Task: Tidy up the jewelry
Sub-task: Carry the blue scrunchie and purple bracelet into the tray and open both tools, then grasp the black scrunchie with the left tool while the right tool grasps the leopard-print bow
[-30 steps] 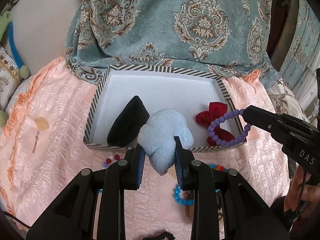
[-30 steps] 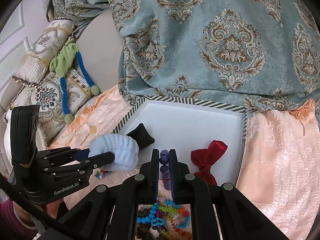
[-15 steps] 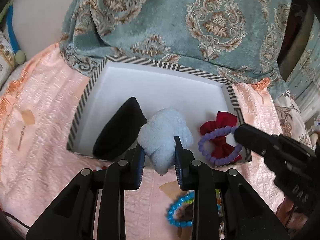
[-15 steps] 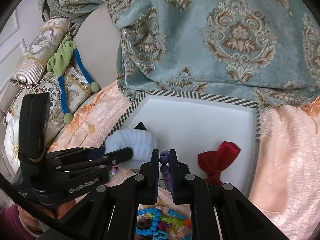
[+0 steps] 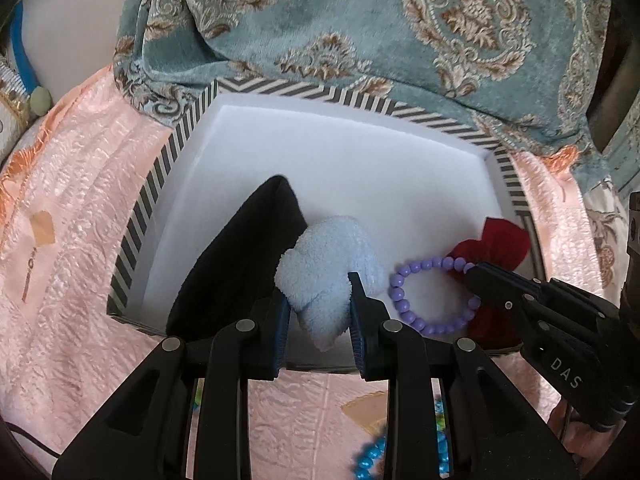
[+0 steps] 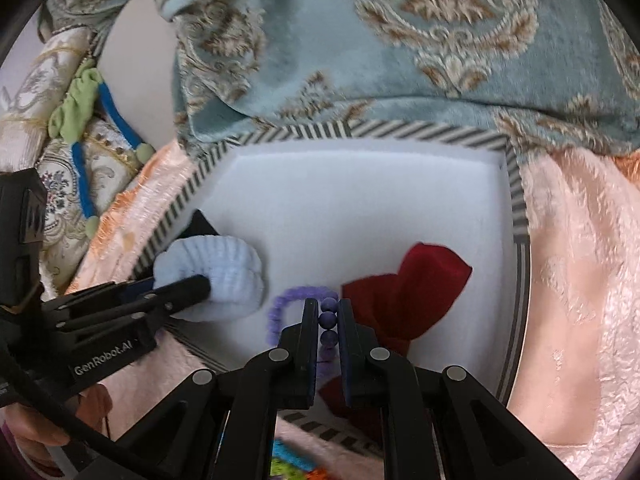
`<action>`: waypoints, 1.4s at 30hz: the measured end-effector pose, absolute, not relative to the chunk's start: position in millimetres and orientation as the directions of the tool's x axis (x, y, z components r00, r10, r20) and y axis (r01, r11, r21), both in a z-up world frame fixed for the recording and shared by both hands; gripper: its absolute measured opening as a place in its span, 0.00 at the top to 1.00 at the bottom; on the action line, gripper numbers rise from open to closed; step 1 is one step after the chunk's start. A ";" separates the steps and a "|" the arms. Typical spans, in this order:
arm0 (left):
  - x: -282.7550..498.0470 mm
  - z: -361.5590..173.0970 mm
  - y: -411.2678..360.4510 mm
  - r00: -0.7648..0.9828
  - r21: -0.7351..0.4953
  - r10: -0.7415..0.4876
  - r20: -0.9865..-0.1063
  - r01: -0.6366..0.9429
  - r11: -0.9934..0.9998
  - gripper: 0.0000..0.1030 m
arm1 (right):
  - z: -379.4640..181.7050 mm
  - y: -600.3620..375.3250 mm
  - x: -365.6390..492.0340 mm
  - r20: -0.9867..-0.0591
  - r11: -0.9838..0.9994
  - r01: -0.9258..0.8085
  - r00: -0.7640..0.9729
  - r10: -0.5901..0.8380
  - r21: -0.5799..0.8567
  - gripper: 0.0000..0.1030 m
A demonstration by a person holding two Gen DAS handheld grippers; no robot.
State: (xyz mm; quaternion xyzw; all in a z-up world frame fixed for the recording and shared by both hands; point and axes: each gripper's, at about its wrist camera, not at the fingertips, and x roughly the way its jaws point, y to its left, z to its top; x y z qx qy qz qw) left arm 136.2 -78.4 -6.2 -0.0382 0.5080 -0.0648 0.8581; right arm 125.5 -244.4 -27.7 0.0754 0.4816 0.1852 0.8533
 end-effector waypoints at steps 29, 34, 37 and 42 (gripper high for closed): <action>57.7 39.5 -69.5 0.581 -0.028 -0.073 -0.810 0.086 0.996 0.47 | 25.1 -236.8 44.6 -0.753 0.941 -0.246 0.567 0.333 0.231 0.58; 34.8 45.3 -67.6 0.594 -0.023 -0.070 -0.801 0.086 0.996 0.47 | 33.8 -233.5 21.6 -0.746 0.942 -0.261 0.581 0.326 0.209 0.57; 21.0 47.4 -65.4 0.595 -0.025 -0.071 -0.801 0.085 0.996 0.47 | 38.5 -234.0 10.7 -0.739 0.942 -0.261 0.589 0.327 0.209 0.56; 1.3 48.2 -61.0 0.590 -0.034 -0.081 -0.803 0.090 0.995 0.47 | 43.4 -235.4 -5.4 -0.730 0.944 -0.264 0.603 0.321 0.197 0.40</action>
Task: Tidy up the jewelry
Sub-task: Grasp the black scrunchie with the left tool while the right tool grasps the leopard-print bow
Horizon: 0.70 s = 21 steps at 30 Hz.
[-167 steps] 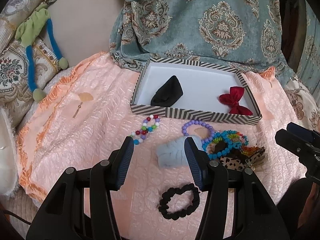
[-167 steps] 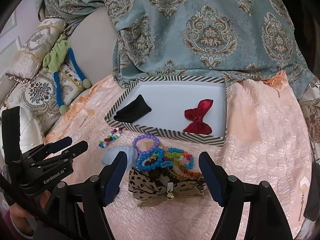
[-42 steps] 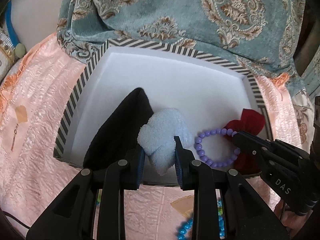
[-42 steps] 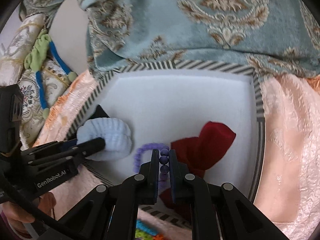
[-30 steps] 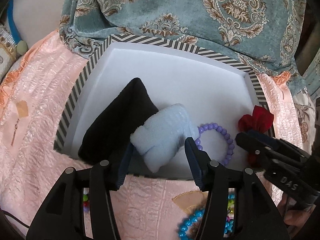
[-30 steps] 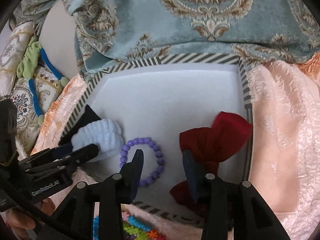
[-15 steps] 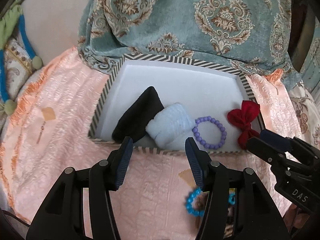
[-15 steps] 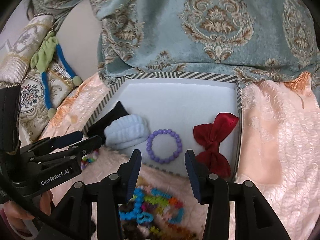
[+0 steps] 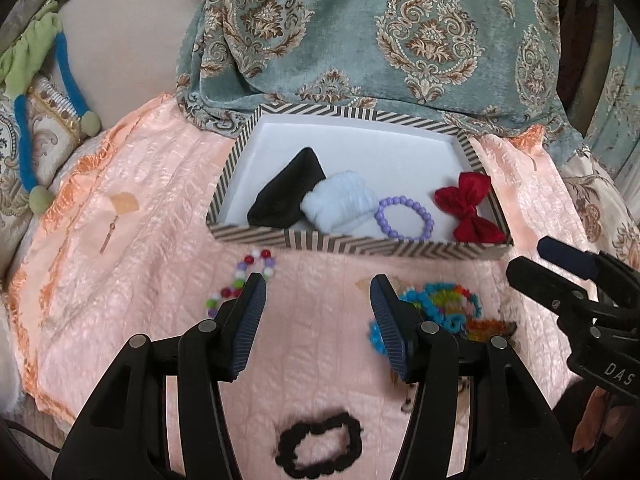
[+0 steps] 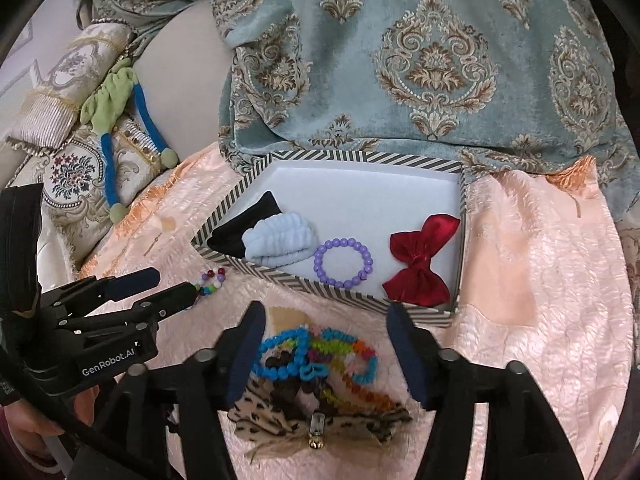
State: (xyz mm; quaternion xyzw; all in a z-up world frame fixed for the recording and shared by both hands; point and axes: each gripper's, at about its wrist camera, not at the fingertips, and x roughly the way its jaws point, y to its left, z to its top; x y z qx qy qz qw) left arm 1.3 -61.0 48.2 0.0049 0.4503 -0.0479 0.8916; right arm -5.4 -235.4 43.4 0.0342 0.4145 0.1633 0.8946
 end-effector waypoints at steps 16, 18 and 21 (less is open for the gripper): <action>-36.5 35.1 -37.5 0.475 -0.131 -0.185 -0.860 0.144 0.981 0.47 | 25.4 -261.6 -37.3 -0.770 0.938 -0.263 0.543 0.337 0.225 0.40; -37.3 30.7 -35.9 0.451 -0.141 -0.196 -0.871 0.153 0.978 0.47 | 20.1 -262.8 -41.3 -0.784 0.936 -0.269 0.520 0.338 0.226 0.40; -35.8 24.4 -37.3 0.427 -0.128 -0.188 -0.885 0.165 0.978 0.45 | 12.9 -262.0 -50.5 -0.801 0.928 -0.296 0.487 0.349 0.225 0.40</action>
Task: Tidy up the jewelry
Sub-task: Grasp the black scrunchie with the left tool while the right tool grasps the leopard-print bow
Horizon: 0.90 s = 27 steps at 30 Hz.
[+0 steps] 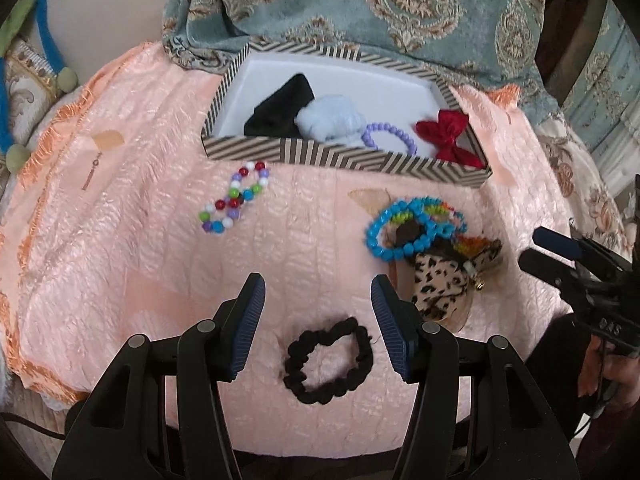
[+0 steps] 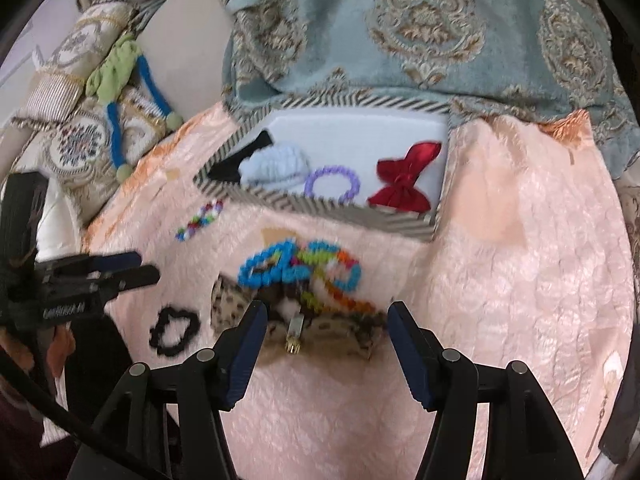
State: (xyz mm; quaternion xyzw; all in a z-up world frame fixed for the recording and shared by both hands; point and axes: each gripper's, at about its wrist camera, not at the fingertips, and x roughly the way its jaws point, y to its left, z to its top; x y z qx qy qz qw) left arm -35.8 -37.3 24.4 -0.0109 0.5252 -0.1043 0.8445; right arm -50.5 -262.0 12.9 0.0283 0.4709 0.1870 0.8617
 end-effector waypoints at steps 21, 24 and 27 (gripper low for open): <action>-35.1 -31.2 -42.0 0.226 -0.045 -0.115 -0.967 0.294 0.955 0.36 | -48.9 -258.1 -28.1 -0.766 0.826 -0.085 0.331 0.551 0.558 0.40; -34.1 -39.5 -42.8 0.224 -0.040 -0.110 -0.968 0.295 0.955 0.36 | -45.1 -242.1 -28.0 -0.795 0.867 -0.170 0.347 0.497 0.468 0.62; -34.4 -38.7 -43.2 0.246 -0.054 -0.133 -0.960 0.305 0.951 0.42 | -43.5 -238.3 -33.2 -0.797 0.872 -0.225 0.356 0.488 0.434 0.70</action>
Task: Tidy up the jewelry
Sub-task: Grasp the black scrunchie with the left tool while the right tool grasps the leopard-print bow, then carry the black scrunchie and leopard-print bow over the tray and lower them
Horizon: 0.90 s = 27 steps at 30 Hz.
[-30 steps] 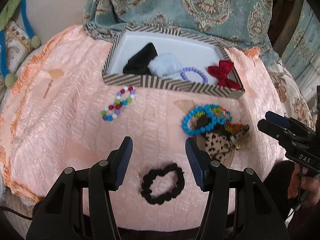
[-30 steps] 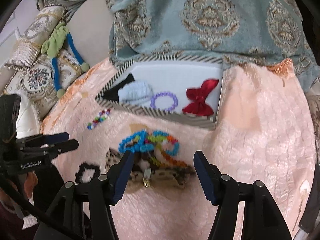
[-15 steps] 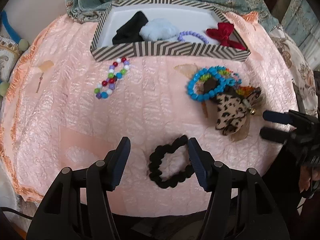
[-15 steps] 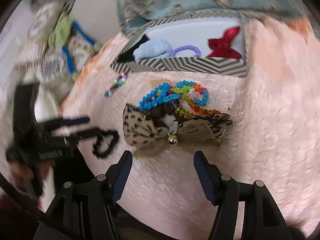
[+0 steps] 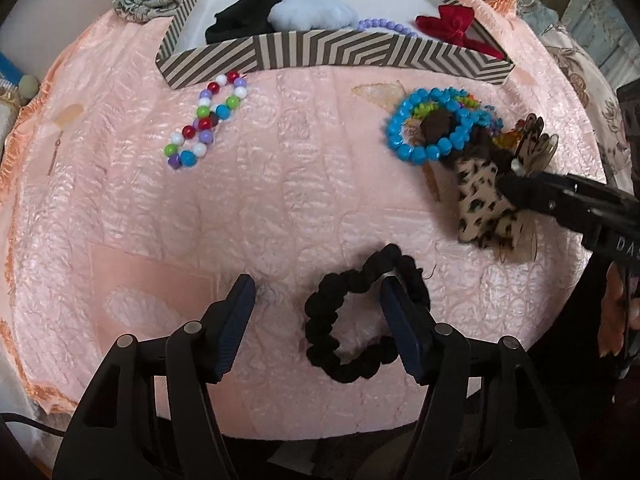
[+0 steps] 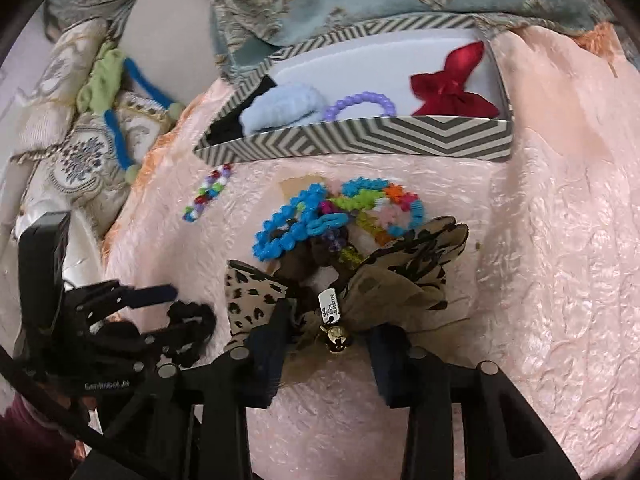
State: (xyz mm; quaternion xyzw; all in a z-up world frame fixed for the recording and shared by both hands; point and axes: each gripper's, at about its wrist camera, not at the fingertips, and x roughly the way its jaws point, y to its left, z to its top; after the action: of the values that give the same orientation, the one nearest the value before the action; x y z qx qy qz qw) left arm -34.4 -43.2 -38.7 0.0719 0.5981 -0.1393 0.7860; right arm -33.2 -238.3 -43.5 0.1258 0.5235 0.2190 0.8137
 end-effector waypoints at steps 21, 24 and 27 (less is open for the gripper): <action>-30.5 24.4 -47.7 0.399 -0.114 -0.225 -0.889 0.282 0.953 0.89 | 23.4 -263.6 -57.2 -0.724 0.866 -0.324 0.478 0.498 0.382 0.82; -32.0 24.6 -46.1 0.402 -0.113 -0.224 -0.888 0.281 0.953 0.88 | 14.3 -265.8 -56.0 -0.755 0.872 -0.312 0.442 0.485 0.377 0.82; -33.5 24.1 -43.5 0.403 -0.115 -0.225 -0.887 0.278 0.954 0.89 | 0.6 -272.3 -56.0 -0.786 0.887 -0.253 0.415 0.459 0.385 0.67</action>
State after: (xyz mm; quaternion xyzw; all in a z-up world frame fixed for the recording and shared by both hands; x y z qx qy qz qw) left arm -33.5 -43.5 24.1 0.0252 0.5252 -0.1500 0.8373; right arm -56.0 -272.3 0.6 0.1035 0.4970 0.2134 0.8347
